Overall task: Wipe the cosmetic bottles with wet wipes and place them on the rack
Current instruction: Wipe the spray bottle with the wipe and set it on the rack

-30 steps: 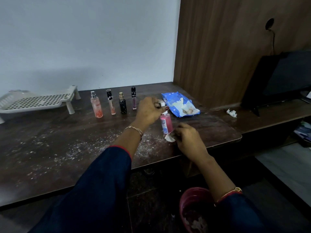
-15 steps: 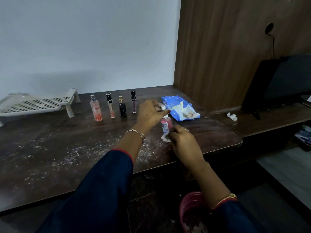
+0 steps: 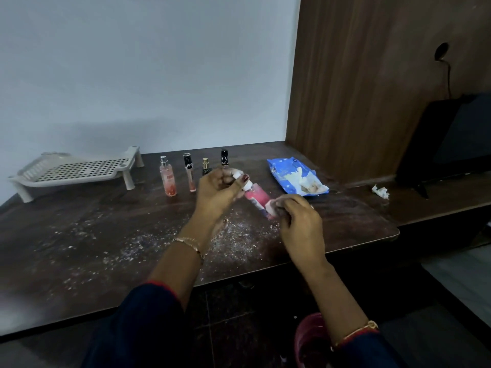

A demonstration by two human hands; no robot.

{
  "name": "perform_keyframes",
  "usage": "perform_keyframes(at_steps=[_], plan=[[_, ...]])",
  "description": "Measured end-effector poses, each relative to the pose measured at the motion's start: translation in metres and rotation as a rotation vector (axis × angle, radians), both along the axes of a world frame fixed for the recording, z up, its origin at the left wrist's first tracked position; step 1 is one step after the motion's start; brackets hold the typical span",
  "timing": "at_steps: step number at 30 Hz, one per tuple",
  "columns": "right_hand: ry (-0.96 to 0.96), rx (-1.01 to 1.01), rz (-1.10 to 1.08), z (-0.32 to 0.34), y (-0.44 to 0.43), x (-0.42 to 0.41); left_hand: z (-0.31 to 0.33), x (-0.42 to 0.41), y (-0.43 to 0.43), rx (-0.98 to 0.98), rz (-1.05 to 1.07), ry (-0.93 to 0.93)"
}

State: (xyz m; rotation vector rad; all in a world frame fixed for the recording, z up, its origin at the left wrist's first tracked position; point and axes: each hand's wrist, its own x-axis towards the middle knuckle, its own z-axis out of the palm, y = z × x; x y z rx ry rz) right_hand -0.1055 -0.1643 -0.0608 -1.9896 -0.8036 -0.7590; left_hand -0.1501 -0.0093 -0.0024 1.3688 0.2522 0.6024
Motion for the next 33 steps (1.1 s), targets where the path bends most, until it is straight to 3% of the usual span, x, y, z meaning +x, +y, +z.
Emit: perform_keyframes(at_steps=[5, 12, 16, 22, 28, 33], plan=[[0.032, 0.160, -0.057, 0.017, 0.024, -0.017, -0.018, -0.017, -0.020, -0.063, 0.020, -0.107], [-0.224, 0.055, 0.059, 0.020, 0.020, -0.044, -0.031, -0.032, -0.025, -0.180, 0.071, -0.238], [-0.229, 0.085, 0.024, 0.009, 0.005, -0.048, -0.040, -0.041, -0.029, -0.292, 0.061, -0.266], [0.022, 0.250, 0.003, -0.002, -0.008, -0.044, -0.043, -0.050, -0.015, -0.380, 0.090, -0.290], [0.613, 0.677, 0.160, 0.003, 0.004, -0.041, -0.047, -0.056, -0.013, -0.541, 0.112, -0.230], [0.655, 0.687, 0.150, 0.012, 0.000, -0.030, -0.040, -0.061, -0.006, -0.264, -0.024, -0.111]])
